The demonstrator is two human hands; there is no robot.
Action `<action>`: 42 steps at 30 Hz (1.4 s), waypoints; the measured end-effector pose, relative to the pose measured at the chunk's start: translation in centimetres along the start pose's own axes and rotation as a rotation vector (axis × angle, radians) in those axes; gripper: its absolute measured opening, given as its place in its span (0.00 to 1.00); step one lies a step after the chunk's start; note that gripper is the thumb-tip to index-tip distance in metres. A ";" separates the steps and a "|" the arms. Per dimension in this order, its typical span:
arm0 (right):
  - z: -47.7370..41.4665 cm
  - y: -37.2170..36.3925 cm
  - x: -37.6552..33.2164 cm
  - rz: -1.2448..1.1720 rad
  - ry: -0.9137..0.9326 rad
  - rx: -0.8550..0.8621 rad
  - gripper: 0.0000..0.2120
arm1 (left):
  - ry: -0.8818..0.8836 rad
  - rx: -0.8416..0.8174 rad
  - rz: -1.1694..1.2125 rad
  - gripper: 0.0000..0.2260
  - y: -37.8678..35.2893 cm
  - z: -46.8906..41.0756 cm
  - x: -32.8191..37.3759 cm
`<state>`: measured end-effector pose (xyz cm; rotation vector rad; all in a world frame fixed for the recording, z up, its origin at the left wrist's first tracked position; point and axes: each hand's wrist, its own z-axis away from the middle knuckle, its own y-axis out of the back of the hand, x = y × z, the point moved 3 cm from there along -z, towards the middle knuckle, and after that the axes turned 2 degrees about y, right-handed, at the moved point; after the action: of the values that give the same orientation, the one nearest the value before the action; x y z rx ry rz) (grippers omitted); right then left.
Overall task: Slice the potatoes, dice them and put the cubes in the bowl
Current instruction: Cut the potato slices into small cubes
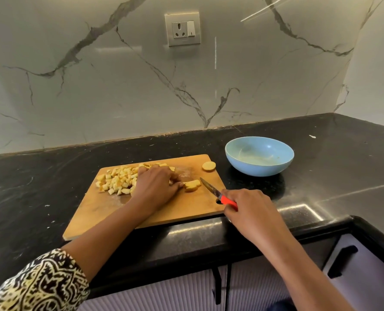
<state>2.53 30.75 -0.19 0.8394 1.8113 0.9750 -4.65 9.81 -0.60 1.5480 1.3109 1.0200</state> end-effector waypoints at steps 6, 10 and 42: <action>-0.2 -0.1 -0.3 0.022 -0.009 0.005 0.16 | 0.009 -0.013 0.164 0.11 0.0 -1.6 0.6; -0.3 -0.6 -1.1 0.069 0.012 0.005 0.17 | -0.010 -0.082 0.159 0.14 -0.2 -1.8 0.6; -1.7 -0.7 -0.8 0.011 0.000 -0.001 0.20 | -0.110 0.044 0.144 0.20 -0.5 0.8 -0.9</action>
<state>1.18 29.24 0.03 0.8497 1.8082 0.9831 -4.13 8.87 -1.43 1.7274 1.1665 0.9857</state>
